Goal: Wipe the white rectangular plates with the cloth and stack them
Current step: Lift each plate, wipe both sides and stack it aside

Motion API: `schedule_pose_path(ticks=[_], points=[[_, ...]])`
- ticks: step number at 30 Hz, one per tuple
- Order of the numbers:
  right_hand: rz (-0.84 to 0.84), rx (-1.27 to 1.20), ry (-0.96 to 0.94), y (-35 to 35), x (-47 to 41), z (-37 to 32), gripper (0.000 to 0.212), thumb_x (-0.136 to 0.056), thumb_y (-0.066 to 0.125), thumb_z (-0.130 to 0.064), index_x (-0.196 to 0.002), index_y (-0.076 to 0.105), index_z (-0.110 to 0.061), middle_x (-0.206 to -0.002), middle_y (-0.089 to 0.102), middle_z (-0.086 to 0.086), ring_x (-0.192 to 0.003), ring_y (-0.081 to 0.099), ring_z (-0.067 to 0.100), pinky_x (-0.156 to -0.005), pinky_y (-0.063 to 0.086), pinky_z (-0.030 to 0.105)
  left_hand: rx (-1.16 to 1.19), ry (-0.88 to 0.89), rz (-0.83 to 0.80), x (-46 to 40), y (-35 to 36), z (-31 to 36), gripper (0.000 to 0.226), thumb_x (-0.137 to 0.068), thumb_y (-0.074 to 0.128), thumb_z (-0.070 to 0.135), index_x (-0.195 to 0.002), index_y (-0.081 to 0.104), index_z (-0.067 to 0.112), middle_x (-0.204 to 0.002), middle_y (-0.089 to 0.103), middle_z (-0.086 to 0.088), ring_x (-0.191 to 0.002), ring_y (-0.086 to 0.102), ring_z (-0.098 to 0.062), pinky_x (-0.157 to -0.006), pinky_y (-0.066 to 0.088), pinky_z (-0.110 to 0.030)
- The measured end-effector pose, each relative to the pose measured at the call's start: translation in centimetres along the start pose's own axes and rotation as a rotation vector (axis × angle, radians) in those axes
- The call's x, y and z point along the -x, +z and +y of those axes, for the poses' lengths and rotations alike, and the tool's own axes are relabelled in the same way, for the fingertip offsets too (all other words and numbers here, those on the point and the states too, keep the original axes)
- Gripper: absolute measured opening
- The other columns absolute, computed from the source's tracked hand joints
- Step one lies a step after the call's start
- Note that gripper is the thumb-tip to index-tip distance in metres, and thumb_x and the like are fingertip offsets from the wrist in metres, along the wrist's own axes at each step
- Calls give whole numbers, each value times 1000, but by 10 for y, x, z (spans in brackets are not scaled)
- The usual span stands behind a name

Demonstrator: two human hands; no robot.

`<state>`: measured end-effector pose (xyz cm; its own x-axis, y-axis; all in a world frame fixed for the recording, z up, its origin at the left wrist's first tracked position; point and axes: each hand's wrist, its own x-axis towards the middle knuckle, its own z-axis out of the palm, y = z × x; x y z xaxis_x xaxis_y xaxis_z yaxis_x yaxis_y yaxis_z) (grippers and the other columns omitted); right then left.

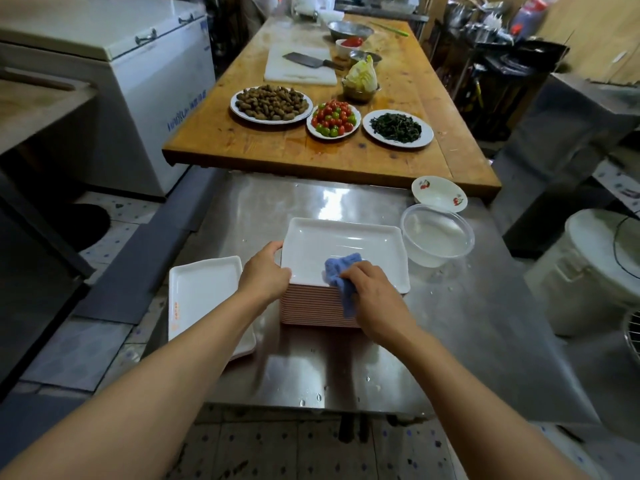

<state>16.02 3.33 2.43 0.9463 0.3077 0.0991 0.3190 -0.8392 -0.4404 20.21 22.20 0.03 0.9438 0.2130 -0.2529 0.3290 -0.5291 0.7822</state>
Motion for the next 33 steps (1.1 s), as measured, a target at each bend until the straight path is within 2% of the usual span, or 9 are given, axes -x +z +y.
schedule_pose_path(ticks=[8, 11, 13, 16, 19, 23, 27, 30, 33], points=[[-43, 376, 14, -30, 21, 36, 25, -88, 45, -2, -111, 52, -9, -119, 50, 5, -110, 42, 20, -85, 38, 29, -79, 14, 21, 2, -1, 6, 53, -84, 50, 5, -133, 47, 24, -105, 64, -12, -89, 61, -29, -74, 54, -38], [-47, 435, 32, -36, 20, 34, 23, -93, 42, -4, -113, 51, -11, -120, 48, 4, -113, 40, 19, -87, 42, 27, -313, 17, 82, 9, -2, 10, 44, -87, 50, 16, -131, 47, 22, -117, 57, -13, -102, 56, -33, -83, 49, -39], [-19, 390, 80, -44, 20, 34, 20, -92, 47, -3, -109, 57, -9, -117, 52, 5, -110, 43, 20, -83, 43, 27, -486, 51, 173, 17, -1, 12, 42, -90, 49, 23, -131, 45, 20, -126, 47, -13, -112, 47, -32, -85, 43, -39], [139, 174, 137, -57, 25, 37, 12, -90, 53, -2, -92, 65, -2, -100, 58, 12, -98, 51, 24, -78, 46, 31, -543, 370, 239, 30, 8, 16, 47, -91, 52, 27, -136, 44, 19, -134, 45, -7, -122, 38, -26, -95, 38, -40], [289, -19, 161, -65, 33, 37, 15, -89, 55, -1, -80, 66, 4, -87, 60, 18, -81, 49, 22, -69, 40, 28, -657, 611, 51, 33, 26, 26, 55, -91, 54, 39, -141, 39, 23, -147, 38, 0, -136, 30, -19, -110, 24, -38], [318, -131, 202, -62, 40, 39, 15, -83, 56, 5, -74, 68, 2, -85, 61, 18, -82, 53, 27, -70, 43, 34, -813, 576, -111, 31, 49, 27, 64, -91, 56, 37, -146, 26, 25, -157, 18, 0, -144, 14, -19, -114, 14, -40], [324, -179, 232, -58, 46, 45, 17, -79, 54, 7, -70, 67, 1, -81, 62, 18, -79, 52, 24, -68, 35, 27, -814, 592, -50, 34, 53, 24, 53, -92, 53, 20, -142, 36, 24, -153, 29, -3, -141, 26, -21, -106, 28, -39], [364, -213, 281, -59, 50, 46, 16, -80, 54, 7, -73, 67, 2, -82, 61, 14, -79, 48, 20, -69, 32, 24, -805, 663, 93, 43, 51, 32, 29, -86, 55, 16, -114, 59, 21, -118, 62, -4, -107, 58, -26, -77, 44, -35], [426, -239, 285, -64, 54, 45, 20, -78, 54, 10, -70, 67, -2, -69, 54, -4, -73, 49, 16, -71, 39, 28, -820, 692, 155, 52, 47, 37, 14, -84, 54, 12, -93, 62, 20, -87, 64, 0, -82, 62, -26, -56, 34, -28]])
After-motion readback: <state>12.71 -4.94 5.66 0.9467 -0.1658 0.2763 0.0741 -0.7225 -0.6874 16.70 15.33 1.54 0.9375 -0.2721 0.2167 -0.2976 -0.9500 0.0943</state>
